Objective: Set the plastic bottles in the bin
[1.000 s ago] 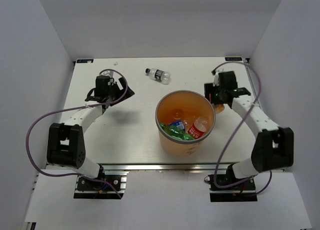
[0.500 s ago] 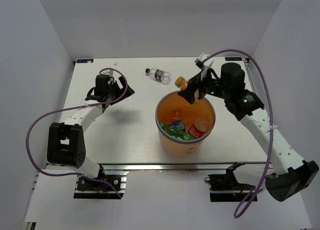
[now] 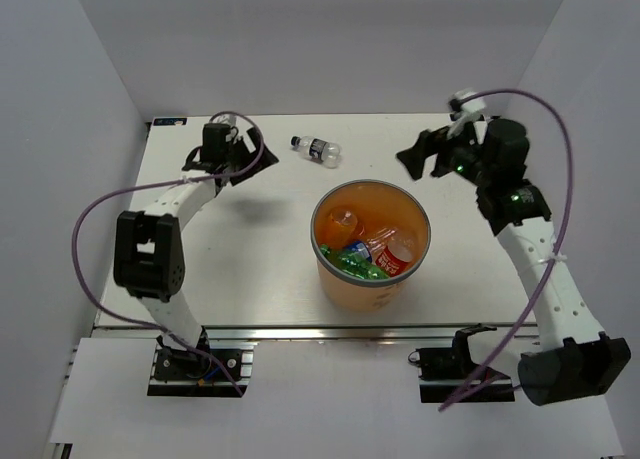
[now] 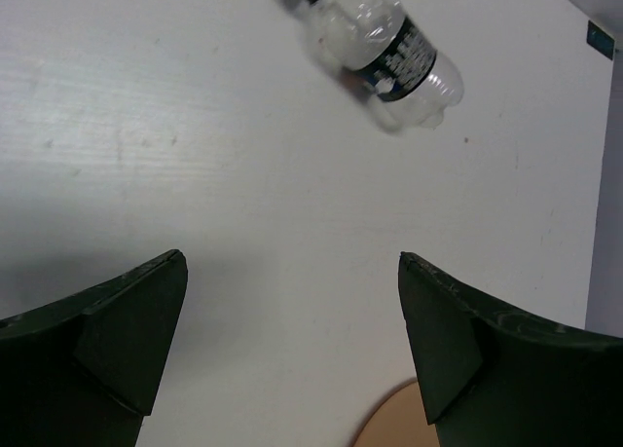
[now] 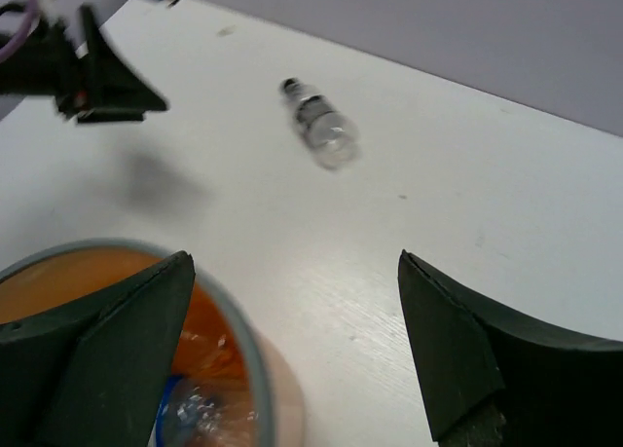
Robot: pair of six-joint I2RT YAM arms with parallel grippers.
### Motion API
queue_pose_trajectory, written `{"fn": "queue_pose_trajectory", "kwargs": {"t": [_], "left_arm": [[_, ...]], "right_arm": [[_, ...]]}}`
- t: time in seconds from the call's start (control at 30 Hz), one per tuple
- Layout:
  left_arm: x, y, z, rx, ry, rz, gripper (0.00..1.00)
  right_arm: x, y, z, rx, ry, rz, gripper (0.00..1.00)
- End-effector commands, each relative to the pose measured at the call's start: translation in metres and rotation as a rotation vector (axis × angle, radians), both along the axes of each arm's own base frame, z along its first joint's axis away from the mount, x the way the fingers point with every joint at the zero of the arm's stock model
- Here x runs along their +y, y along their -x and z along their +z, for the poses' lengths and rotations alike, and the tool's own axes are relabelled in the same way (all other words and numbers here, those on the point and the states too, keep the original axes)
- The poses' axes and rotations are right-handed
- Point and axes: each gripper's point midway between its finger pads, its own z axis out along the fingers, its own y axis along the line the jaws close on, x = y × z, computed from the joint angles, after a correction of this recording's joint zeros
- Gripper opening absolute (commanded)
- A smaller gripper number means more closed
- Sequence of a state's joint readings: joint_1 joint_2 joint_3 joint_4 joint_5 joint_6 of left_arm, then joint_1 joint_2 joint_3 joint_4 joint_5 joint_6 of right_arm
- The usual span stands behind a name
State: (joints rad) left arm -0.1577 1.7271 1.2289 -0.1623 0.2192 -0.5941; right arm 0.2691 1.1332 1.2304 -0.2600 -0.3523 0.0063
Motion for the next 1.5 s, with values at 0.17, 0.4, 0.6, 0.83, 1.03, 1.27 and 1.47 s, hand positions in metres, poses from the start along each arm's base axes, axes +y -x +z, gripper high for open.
{"fn": "queue_pose_trajectory", "kwargs": {"t": [0.17,0.4,0.6,0.83,1.03,1.27,1.47], "left_arm": [[-0.07,-0.069,0.015,-0.005,0.056,-0.048,0.98],[-0.082,-0.123,-0.005,0.059,0.108,0.135,0.98],[-0.084,-0.146,-0.038,0.115,0.089,0.284,0.98],[-0.101,-0.168,-0.056,0.084,0.15,0.365,0.98],[-0.104,-0.179,-0.075,0.072,0.139,0.431,0.98],[-0.124,-0.182,-0.1,0.079,0.148,0.411,0.98],[-0.122,-0.178,-0.112,0.095,0.132,0.44,0.87]], "right_arm": [[-0.11,-0.066,0.01,0.081,-0.207,-0.35,0.89],[-0.127,-0.072,-0.003,0.114,-0.206,-0.388,0.89],[-0.145,-0.071,-0.006,0.103,-0.18,-0.45,0.89],[-0.157,-0.073,-0.011,0.108,-0.173,-0.49,0.89],[-0.162,-0.074,-0.019,0.127,-0.174,-0.509,0.89],[-0.167,-0.079,-0.029,0.146,-0.172,-0.522,0.89],[-0.166,-0.083,-0.041,0.186,-0.181,-0.522,0.89]]}}
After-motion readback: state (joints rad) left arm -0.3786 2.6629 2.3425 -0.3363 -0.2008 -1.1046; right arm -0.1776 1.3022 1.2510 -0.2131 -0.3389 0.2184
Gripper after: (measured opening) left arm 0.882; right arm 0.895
